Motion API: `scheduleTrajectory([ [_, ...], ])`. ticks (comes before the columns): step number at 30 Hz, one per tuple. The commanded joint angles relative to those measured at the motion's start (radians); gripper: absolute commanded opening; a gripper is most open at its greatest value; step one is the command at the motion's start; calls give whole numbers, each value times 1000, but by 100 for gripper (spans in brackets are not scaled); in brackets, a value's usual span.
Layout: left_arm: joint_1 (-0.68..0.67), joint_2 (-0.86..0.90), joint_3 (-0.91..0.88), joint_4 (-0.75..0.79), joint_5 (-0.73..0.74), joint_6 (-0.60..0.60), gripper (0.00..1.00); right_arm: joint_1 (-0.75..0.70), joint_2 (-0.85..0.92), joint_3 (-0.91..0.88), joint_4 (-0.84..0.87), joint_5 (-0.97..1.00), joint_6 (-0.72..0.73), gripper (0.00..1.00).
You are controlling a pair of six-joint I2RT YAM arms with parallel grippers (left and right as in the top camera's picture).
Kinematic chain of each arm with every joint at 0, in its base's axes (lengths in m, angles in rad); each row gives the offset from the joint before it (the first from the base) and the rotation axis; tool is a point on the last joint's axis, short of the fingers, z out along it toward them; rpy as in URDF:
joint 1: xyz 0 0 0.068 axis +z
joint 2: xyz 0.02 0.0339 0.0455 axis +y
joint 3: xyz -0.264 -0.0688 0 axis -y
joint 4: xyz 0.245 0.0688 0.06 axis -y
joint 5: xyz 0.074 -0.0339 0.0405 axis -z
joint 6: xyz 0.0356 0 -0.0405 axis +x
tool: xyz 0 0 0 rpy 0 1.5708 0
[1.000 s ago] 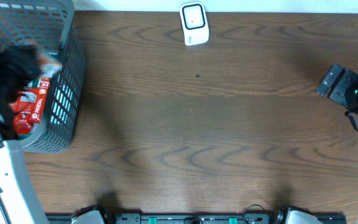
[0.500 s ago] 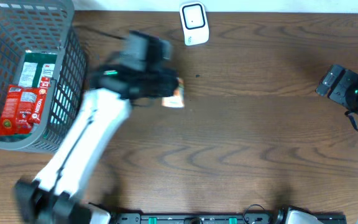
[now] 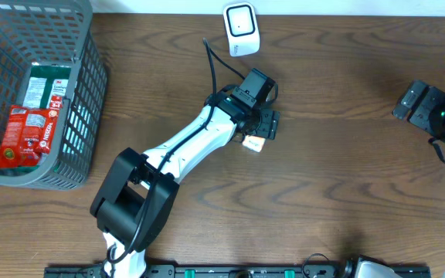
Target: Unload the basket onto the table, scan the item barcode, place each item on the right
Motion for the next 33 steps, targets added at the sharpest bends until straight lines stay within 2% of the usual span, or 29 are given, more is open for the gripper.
scheduleTrajectory([
  [1, 27, -66, 23, 2, -18, 22, 79, -3, 5, 13, -1, 3, 13, 99],
  [5, 73, -163, 26, -50, -18, 21, 79, -3, 5, 13, -1, 3, 13, 99],
  [7, 104, -214, 26, -117, -18, 21, 69, -3, 5, 13, -1, 3, 13, 99],
  [8, 119, -237, 26, -157, -29, 21, 61, -3, 5, 13, -1, 3, 13, 99],
  [9, 130, -252, 26, -192, -47, 21, 41, -3, 5, 13, -1, 3, 13, 99],
  [10, 147, -271, 26, -245, -89, 21, 10, -3, 5, 13, -1, 3, 13, 99],
  [11, 156, -282, 26, -279, -120, 21, 8, -3, 5, 13, -1, 3, 13, 99],
  [15, 201, -303, 26, -442, -242, 30, 7, -3, 5, 13, -1, 3, 13, 99],
  [18, 237, -294, 23, -547, -253, 44, 8, -3, 5, 13, 60, 2, 14, 99],
  [20, 243, -291, 18, -564, -252, 44, 7, -2, 5, 13, 93, -18, 34, 99],
  [26, 235, -275, 10, -497, -183, 43, 8, -2, 9, 13, 16, -264, 50, 99],
  [27, 231, -270, 10, -474, -158, 43, 7, -2, 11, 13, 5, -300, 50, 96],
  [28, 224, -255, 10, -429, -112, 43, 8, 4, 16, 6, -3, -354, 27, 71],
  [30, 211, -230, 10, -369, -51, 43, 7, 20, 19, -16, -6, -389, 12, 52],
  [31, 201, -212, 10, -338, -21, 43, 8, 34, 20, -37, -5, -390, 13, 46],
  [33, 181, -175, 10, -294, 24, 43, 8, 57, 20, -80, 6, -390, 13, 45],
])
